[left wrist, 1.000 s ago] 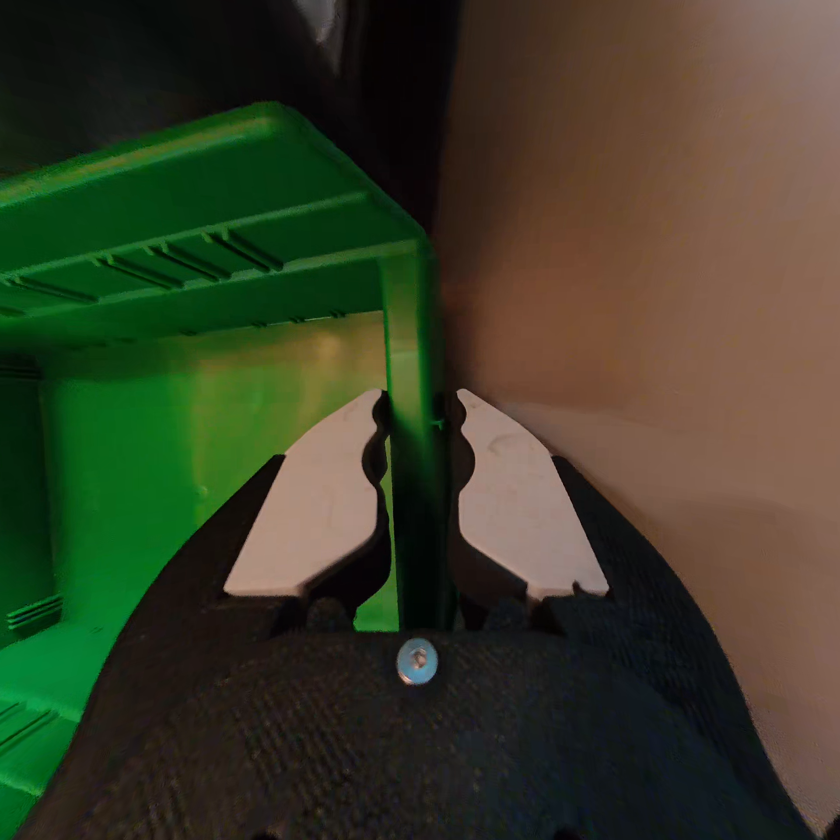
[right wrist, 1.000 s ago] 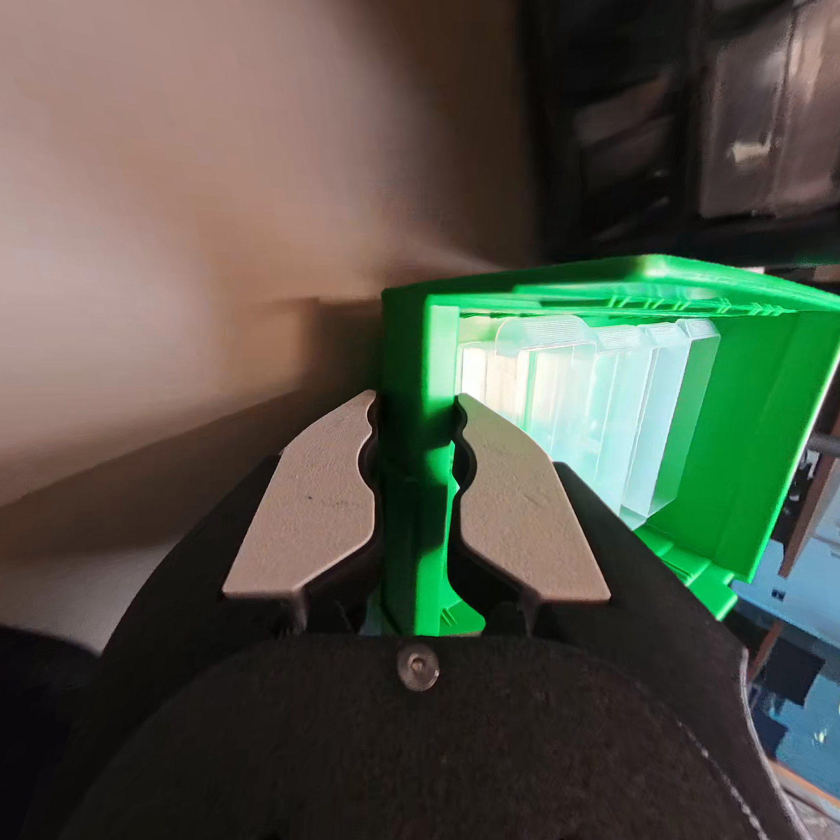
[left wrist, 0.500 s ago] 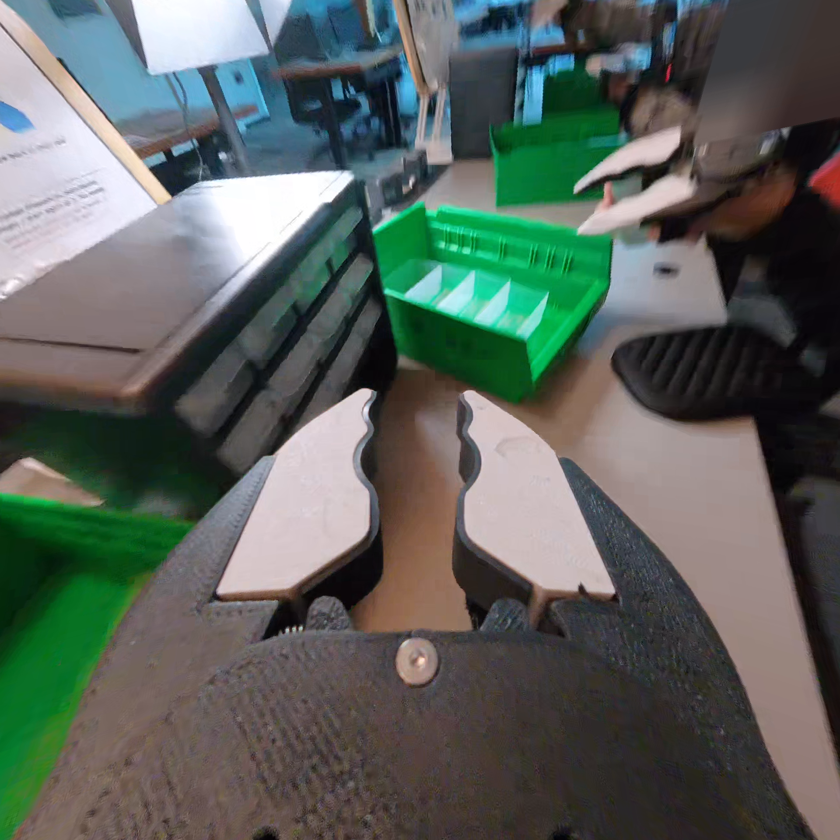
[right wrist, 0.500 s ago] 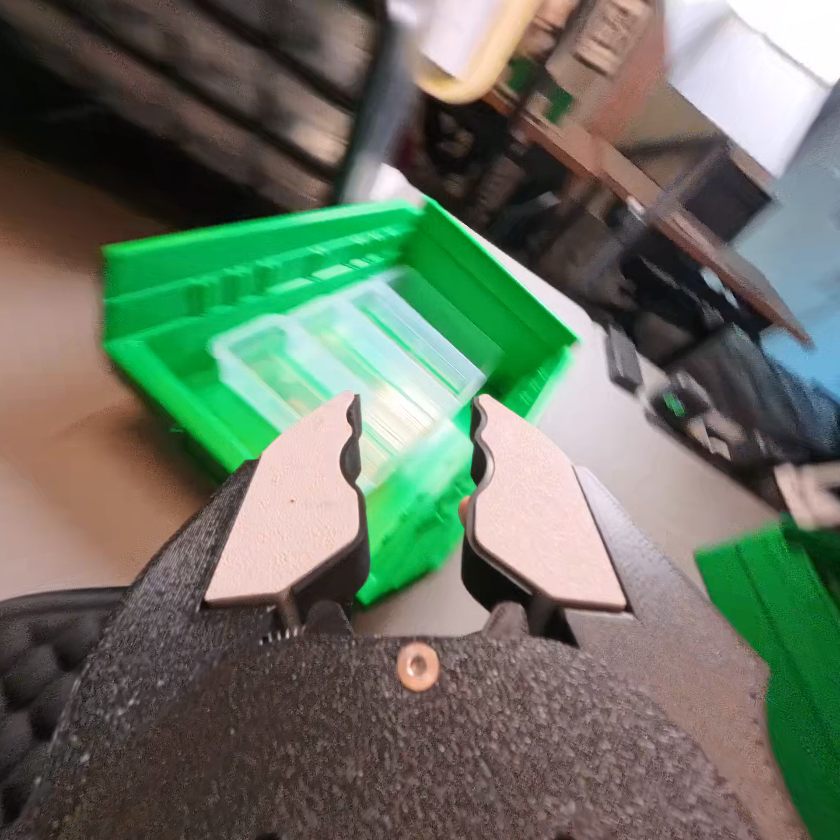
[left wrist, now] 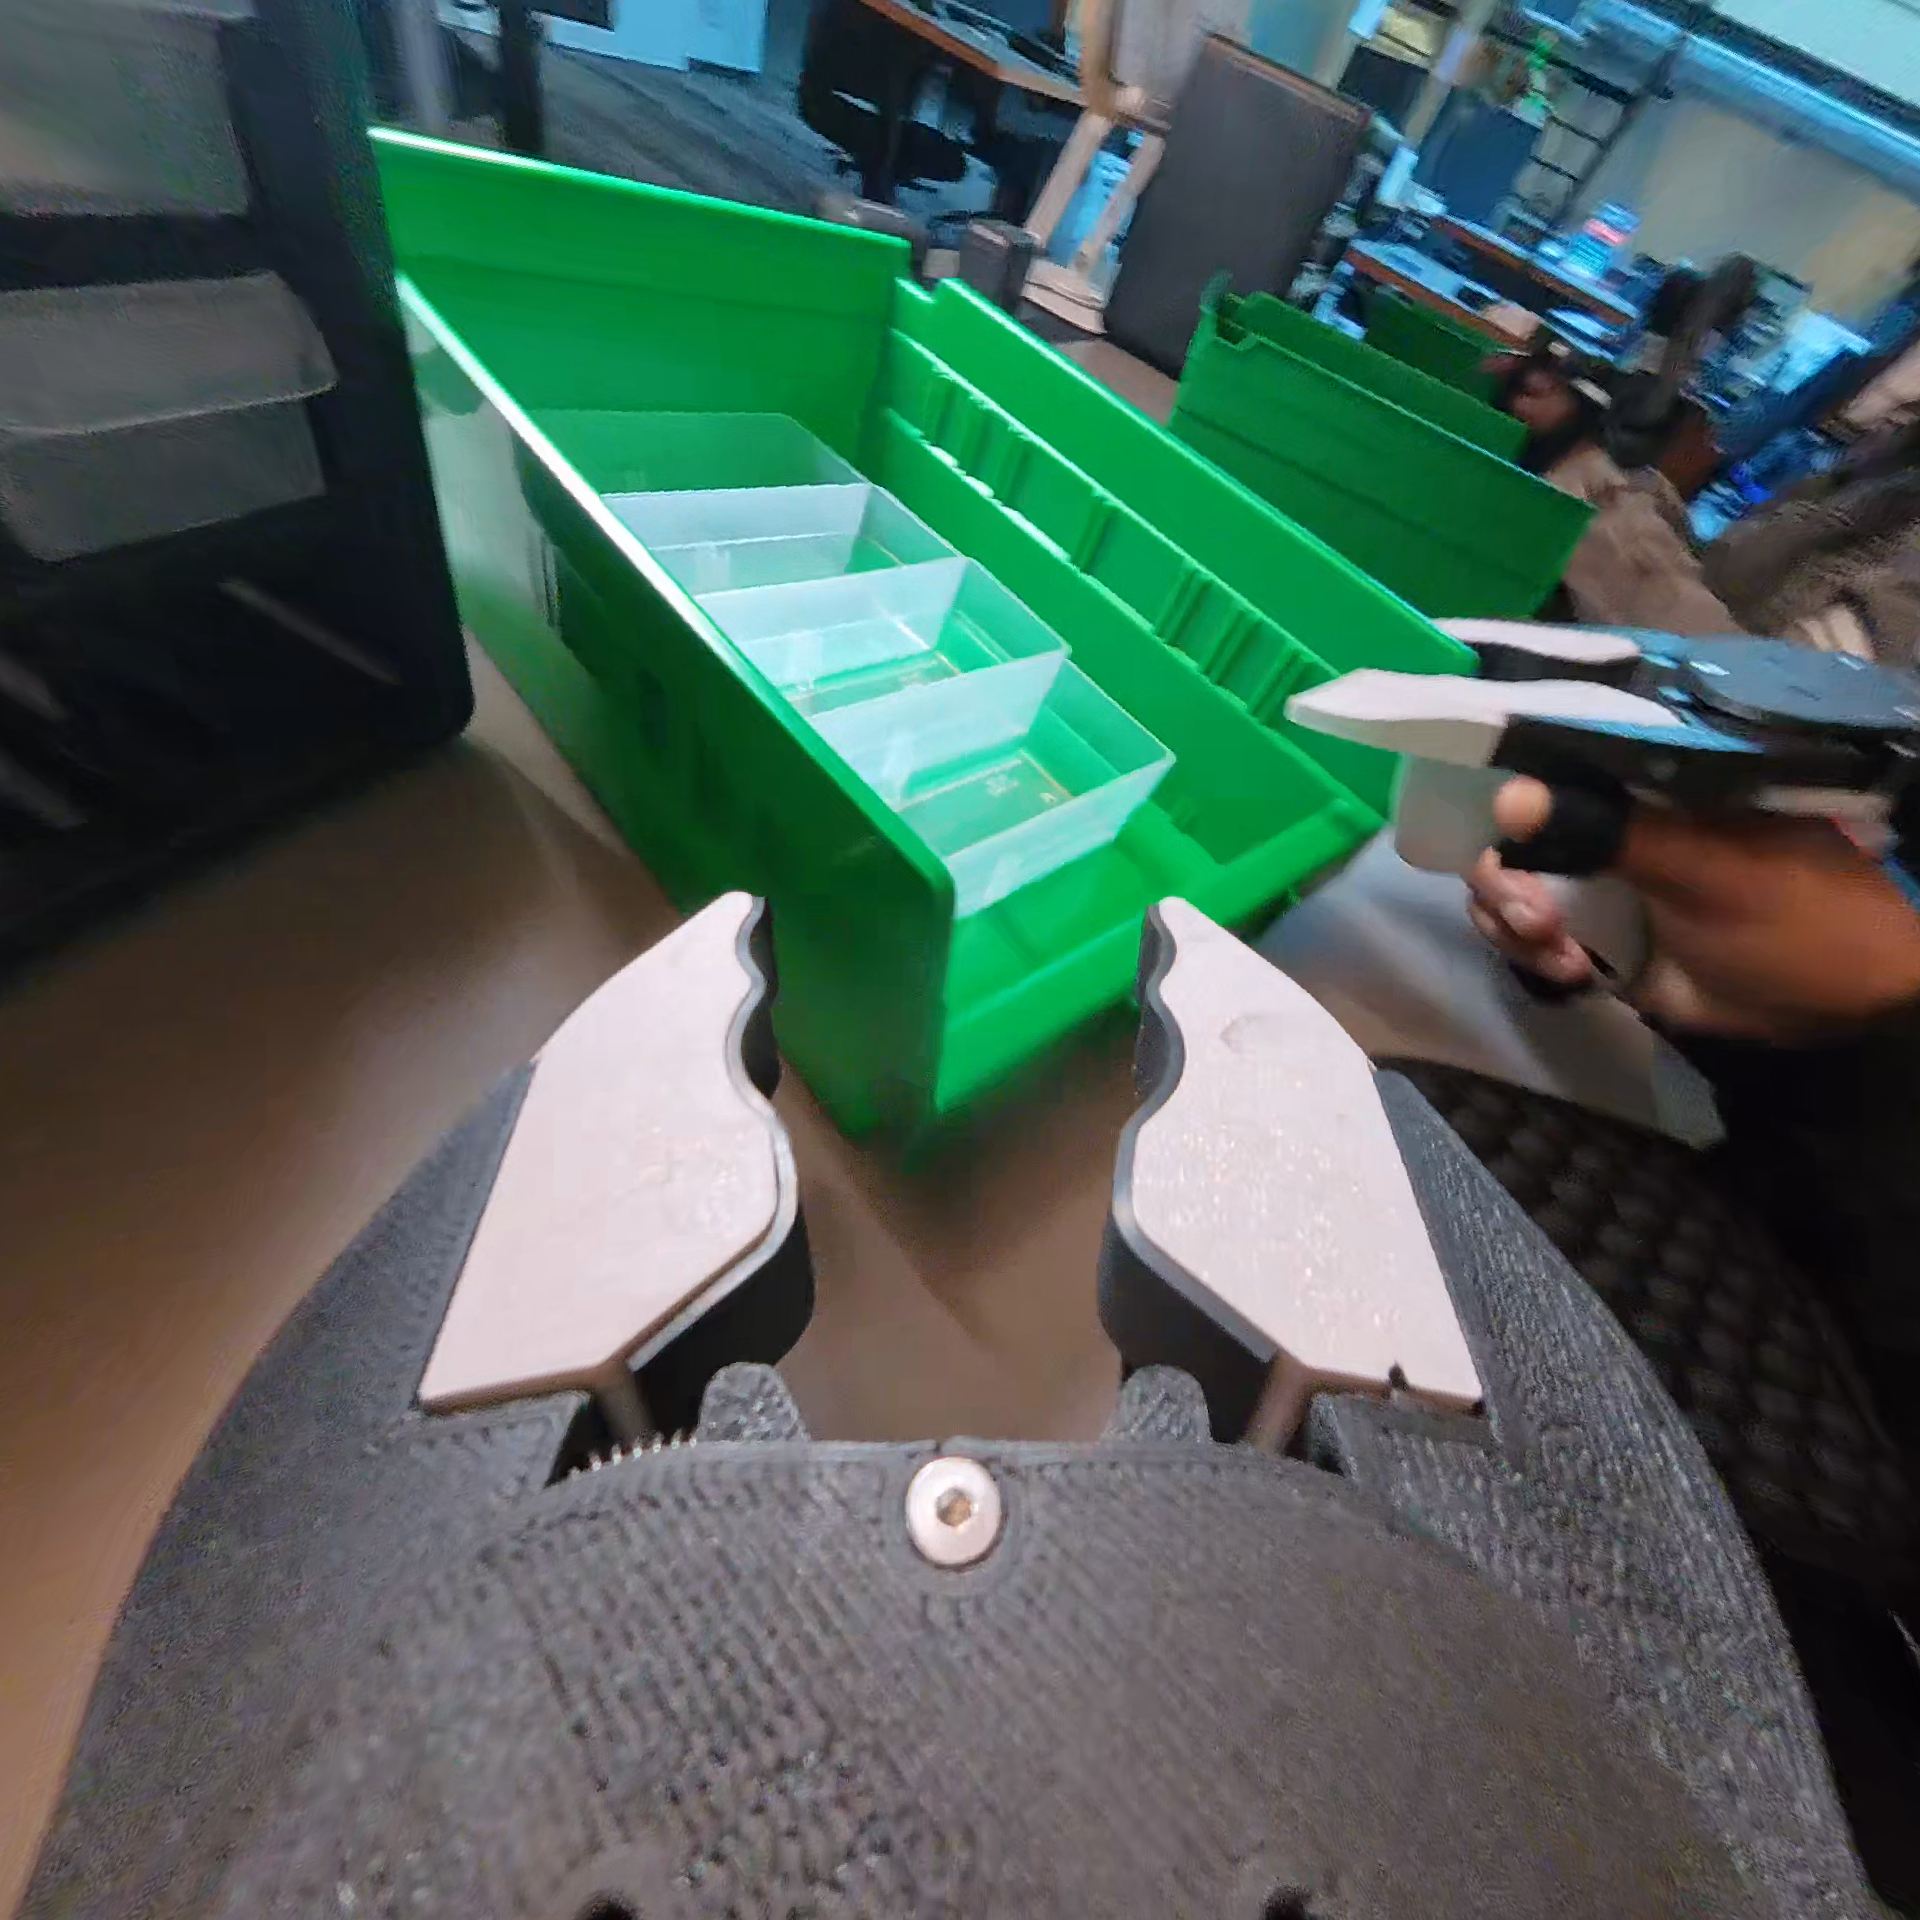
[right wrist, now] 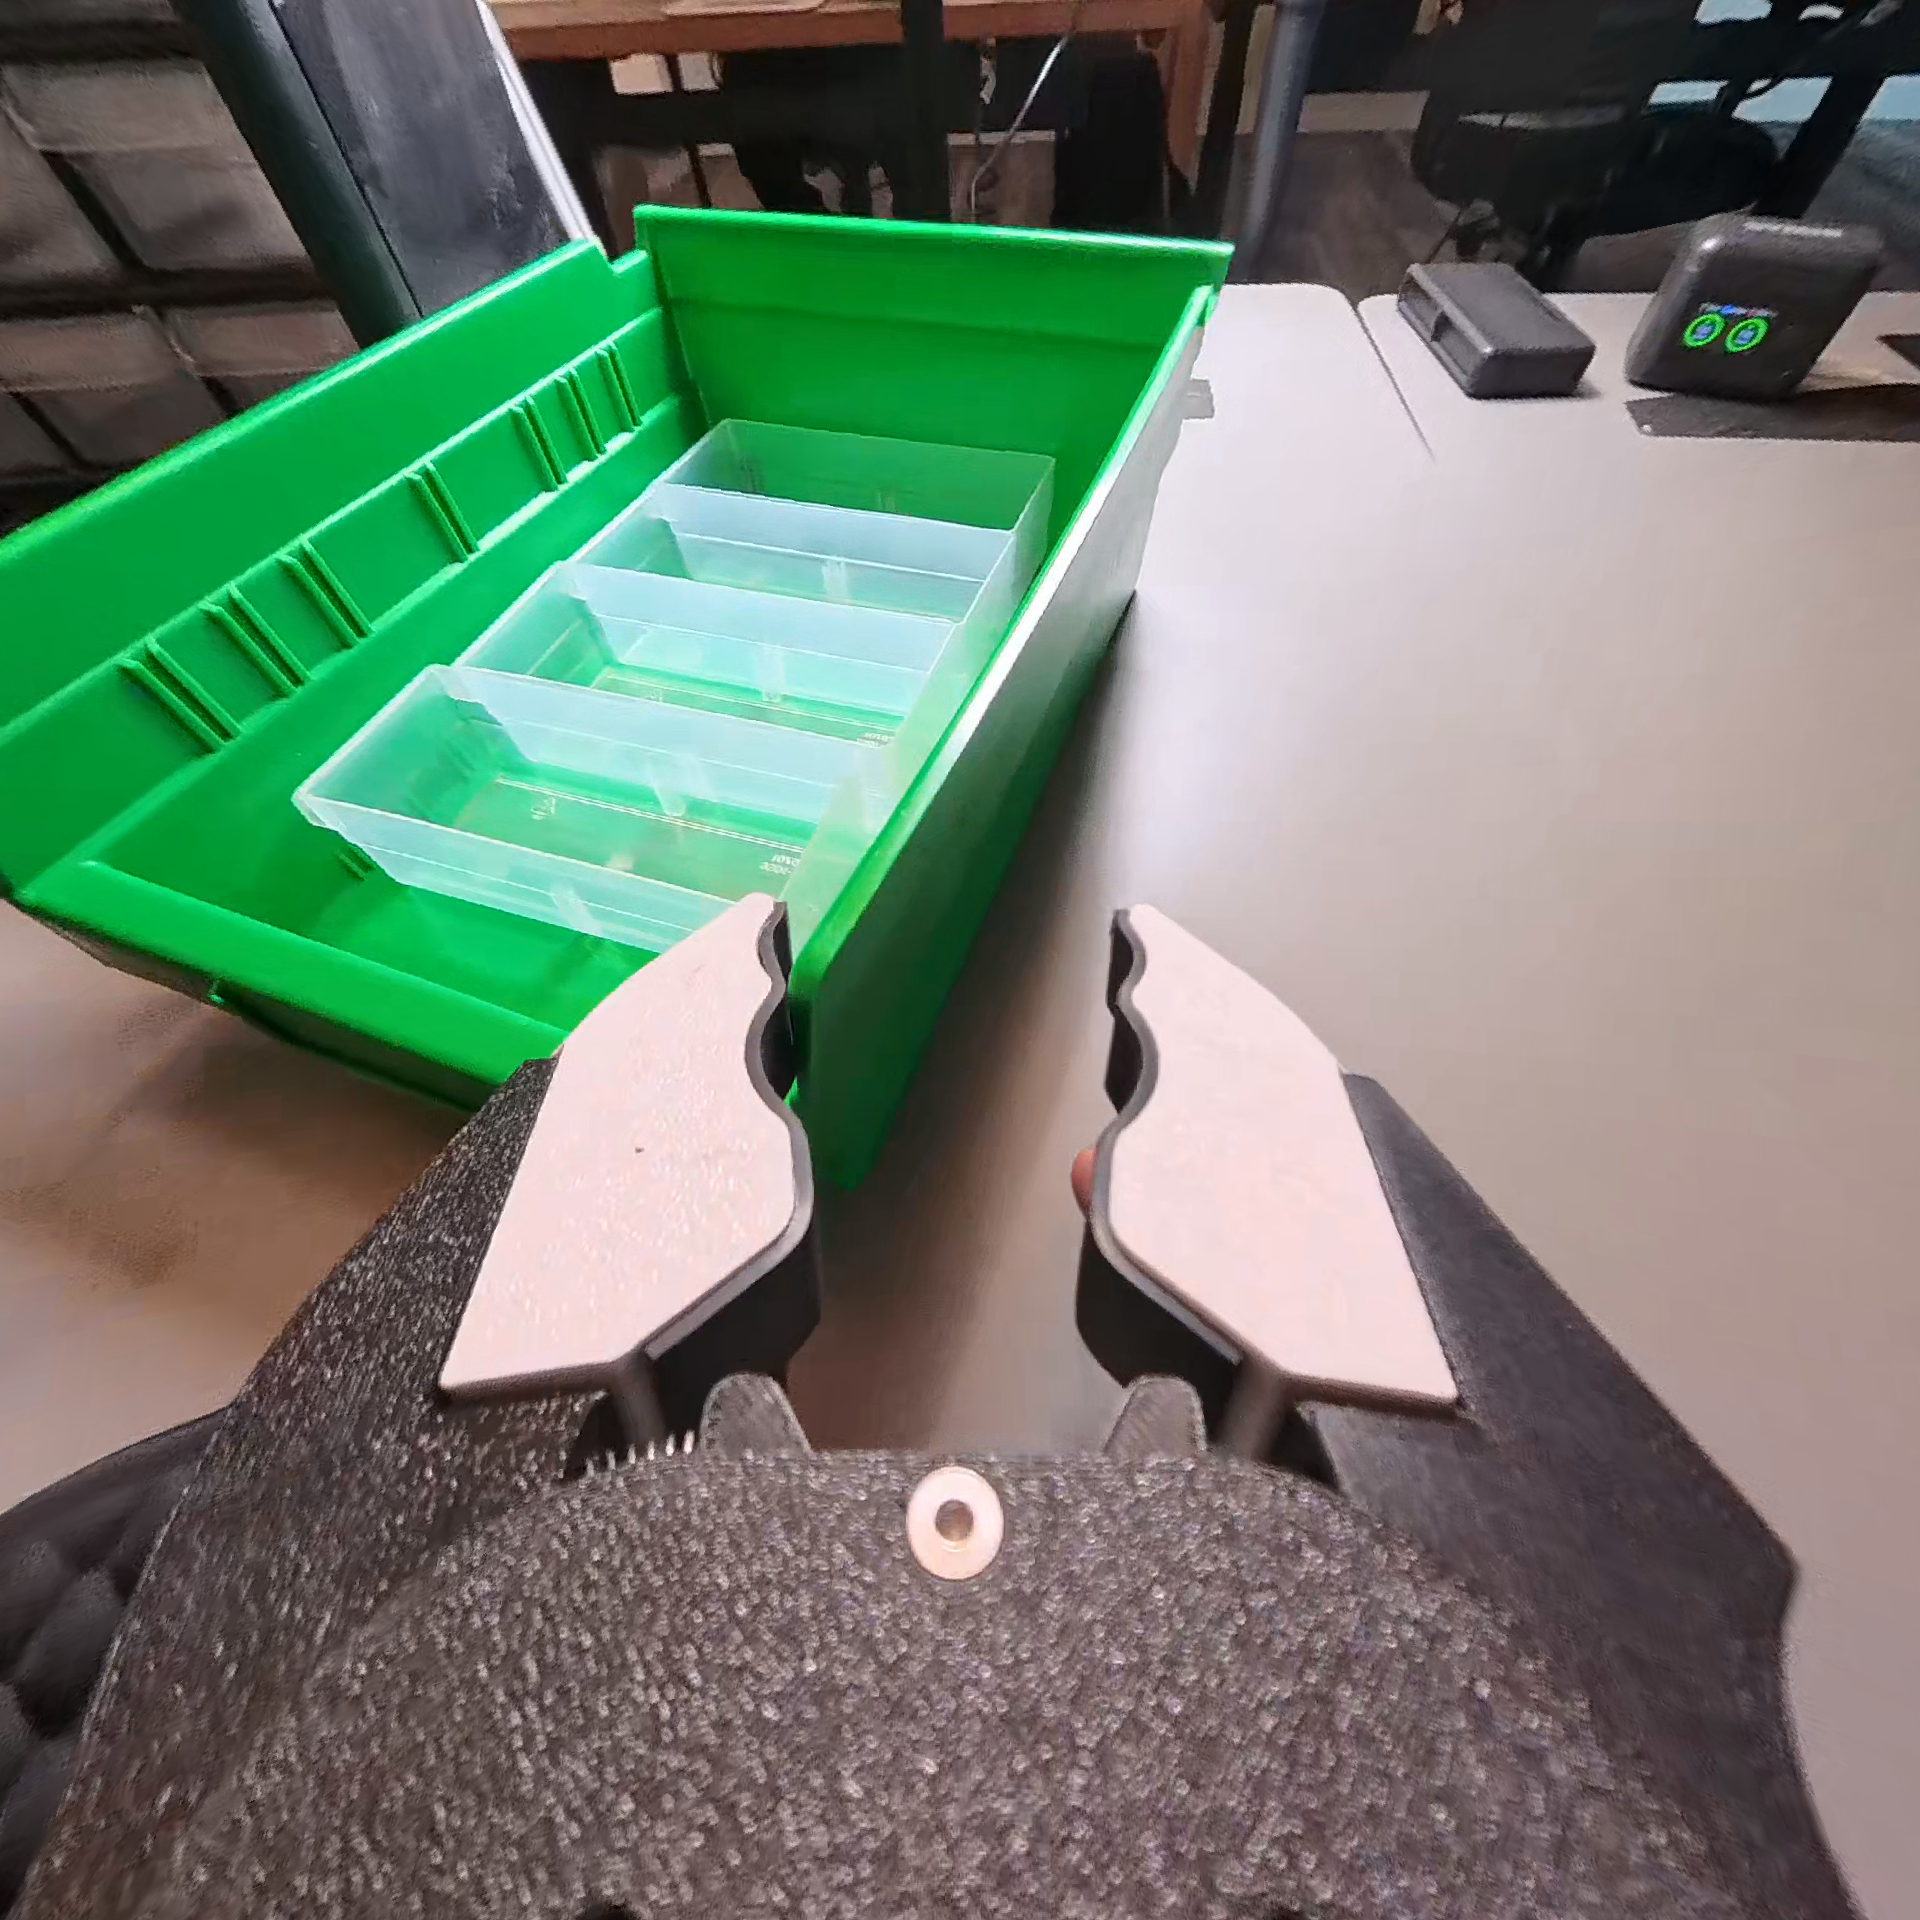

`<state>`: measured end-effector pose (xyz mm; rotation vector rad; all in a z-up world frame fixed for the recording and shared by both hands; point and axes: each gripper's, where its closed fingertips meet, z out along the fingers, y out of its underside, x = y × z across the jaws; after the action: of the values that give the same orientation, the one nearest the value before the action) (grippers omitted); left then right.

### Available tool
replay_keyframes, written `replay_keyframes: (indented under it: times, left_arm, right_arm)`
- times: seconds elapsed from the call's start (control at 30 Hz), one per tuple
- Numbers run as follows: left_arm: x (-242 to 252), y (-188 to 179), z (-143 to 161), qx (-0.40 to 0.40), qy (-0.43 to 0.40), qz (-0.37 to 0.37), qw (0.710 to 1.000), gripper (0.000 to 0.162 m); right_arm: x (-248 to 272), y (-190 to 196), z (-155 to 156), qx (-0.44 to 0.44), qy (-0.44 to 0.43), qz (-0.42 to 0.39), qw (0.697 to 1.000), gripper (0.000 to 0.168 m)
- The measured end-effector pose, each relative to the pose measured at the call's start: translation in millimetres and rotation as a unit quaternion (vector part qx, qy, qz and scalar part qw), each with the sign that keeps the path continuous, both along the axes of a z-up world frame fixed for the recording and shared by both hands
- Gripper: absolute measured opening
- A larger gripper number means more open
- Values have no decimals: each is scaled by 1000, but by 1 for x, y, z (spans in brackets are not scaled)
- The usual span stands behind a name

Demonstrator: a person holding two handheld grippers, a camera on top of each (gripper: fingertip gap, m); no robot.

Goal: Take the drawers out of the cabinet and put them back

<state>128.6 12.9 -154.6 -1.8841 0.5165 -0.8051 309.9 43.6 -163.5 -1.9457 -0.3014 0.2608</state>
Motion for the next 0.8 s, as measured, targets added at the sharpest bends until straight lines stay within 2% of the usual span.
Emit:
replay_keyframes:
  times: [0.13,0.2,0.27,0.33,0.4,0.53,0.8]
  left_arm:
    - [6,22,-13,13,44,41,998,55]
    - [5,26,-18,34,77,57,995,39]
    - [8,26,-20,54,100,54,992,38]
    - [10,26,-19,63,117,59,989,36]
    - [14,25,-15,76,130,60,987,33]
    - [15,17,27,136,125,68,980,18]
    - [-12,-31,146,229,72,72,968,16]
  right_arm:
    - [-9,1,-9,-6,2,13,1000,51]
    - [-9,3,-12,-6,-4,9,1000,42]
    - [-5,3,-14,2,-34,-1,999,19]
    - [3,3,-12,11,-63,-24,998,7]
    - [9,-2,-6,17,-95,-45,994,6]
    - [16,-23,34,54,-108,-78,990,5]
    - [-9,-80,156,153,-145,-86,974,5]
